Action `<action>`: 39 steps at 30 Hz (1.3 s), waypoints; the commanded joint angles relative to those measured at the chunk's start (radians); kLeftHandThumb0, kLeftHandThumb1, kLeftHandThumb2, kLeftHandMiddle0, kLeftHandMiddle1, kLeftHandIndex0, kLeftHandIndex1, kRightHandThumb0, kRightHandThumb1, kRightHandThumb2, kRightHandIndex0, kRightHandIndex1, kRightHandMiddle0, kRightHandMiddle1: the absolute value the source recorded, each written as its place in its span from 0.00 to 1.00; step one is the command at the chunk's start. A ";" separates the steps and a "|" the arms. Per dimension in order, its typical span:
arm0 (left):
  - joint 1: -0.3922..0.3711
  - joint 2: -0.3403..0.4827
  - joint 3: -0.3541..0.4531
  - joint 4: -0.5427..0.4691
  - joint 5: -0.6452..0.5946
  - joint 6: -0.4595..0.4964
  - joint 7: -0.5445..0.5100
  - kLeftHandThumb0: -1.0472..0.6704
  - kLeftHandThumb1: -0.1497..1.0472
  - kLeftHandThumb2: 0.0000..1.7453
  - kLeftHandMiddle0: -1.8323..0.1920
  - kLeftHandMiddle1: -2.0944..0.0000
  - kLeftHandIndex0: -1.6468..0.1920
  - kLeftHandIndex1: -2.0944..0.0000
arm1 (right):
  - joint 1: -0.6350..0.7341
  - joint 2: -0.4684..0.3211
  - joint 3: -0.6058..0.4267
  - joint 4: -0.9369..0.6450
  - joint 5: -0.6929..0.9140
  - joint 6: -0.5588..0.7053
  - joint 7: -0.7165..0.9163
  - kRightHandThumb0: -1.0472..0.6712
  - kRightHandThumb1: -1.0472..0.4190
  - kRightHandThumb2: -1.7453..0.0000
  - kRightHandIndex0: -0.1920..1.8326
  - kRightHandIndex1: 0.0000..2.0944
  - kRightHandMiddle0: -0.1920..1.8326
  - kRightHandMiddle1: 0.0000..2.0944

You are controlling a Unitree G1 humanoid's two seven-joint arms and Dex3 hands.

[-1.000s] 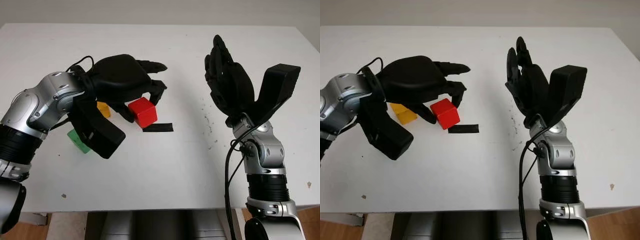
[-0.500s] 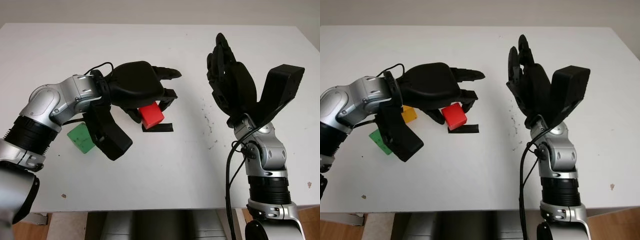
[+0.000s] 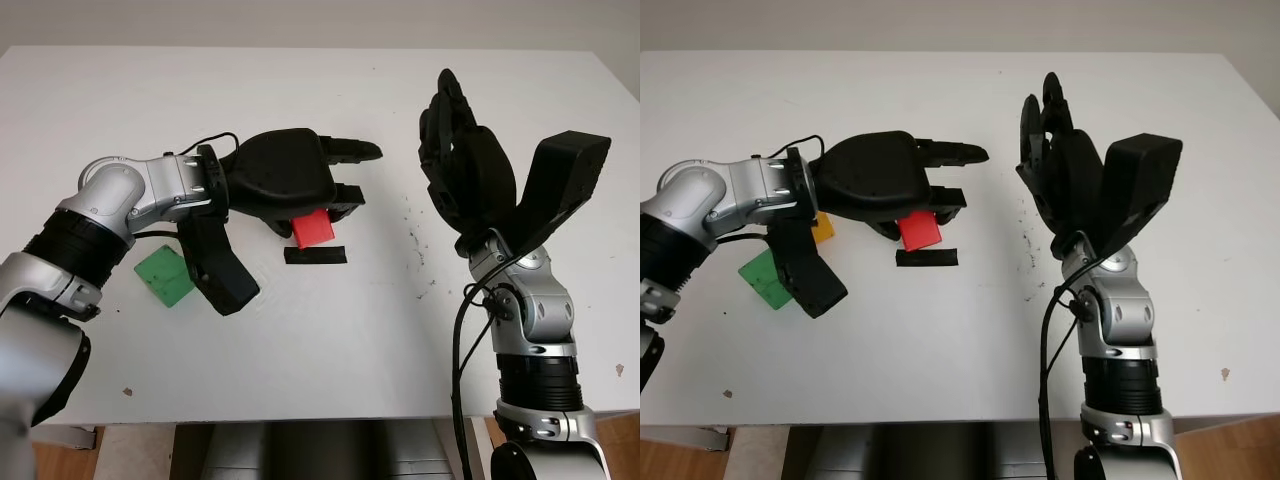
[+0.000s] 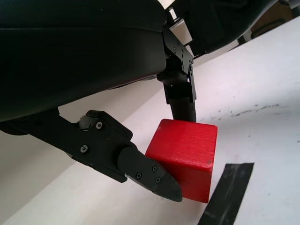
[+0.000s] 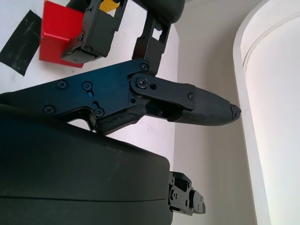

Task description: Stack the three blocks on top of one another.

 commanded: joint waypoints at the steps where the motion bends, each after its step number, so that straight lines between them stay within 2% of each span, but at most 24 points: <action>1: -0.035 -0.013 -0.013 0.028 -0.016 -0.017 0.013 0.36 0.87 0.03 0.83 0.97 0.67 0.31 | 0.007 -0.006 -0.012 -0.027 0.007 0.011 -0.002 0.19 0.00 0.63 0.00 0.00 0.00 0.00; 7: -0.044 -0.034 -0.015 0.067 -0.045 -0.041 0.006 0.31 0.88 0.03 0.83 0.97 0.67 0.28 | 0.008 -0.005 -0.017 -0.050 0.005 0.039 -0.012 0.19 0.00 0.63 0.00 0.00 0.00 0.00; 12: -0.047 -0.039 -0.025 0.060 -0.032 -0.050 0.020 0.33 0.87 0.03 0.83 0.98 0.68 0.28 | 0.010 -0.007 -0.016 -0.062 -0.003 0.050 -0.019 0.19 0.00 0.62 0.00 0.00 0.00 0.00; 16: -0.052 -0.040 -0.045 0.070 -0.008 -0.066 0.074 0.34 0.86 0.03 0.83 0.97 0.67 0.29 | 0.012 -0.011 -0.014 -0.070 -0.003 0.058 -0.016 0.19 0.00 0.62 0.00 0.00 0.00 0.00; 27: -0.051 -0.044 -0.064 0.111 -0.046 -0.106 0.048 0.35 0.87 0.03 0.84 0.98 0.68 0.31 | 0.018 -0.011 -0.015 -0.074 -0.004 0.060 -0.013 0.19 0.00 0.62 0.00 0.00 0.00 0.00; 33: -0.042 -0.040 -0.082 0.115 -0.013 -0.094 0.104 0.34 0.87 0.03 0.83 0.97 0.67 0.31 | 0.023 -0.008 -0.019 -0.081 0.000 0.065 -0.017 0.19 0.00 0.63 0.00 0.00 0.00 0.00; 39: -0.046 -0.033 -0.091 0.133 -0.007 -0.088 0.094 0.35 0.86 0.03 0.84 0.98 0.67 0.33 | 0.023 -0.010 -0.015 -0.081 -0.009 0.061 -0.018 0.19 0.00 0.62 0.00 0.00 0.00 0.00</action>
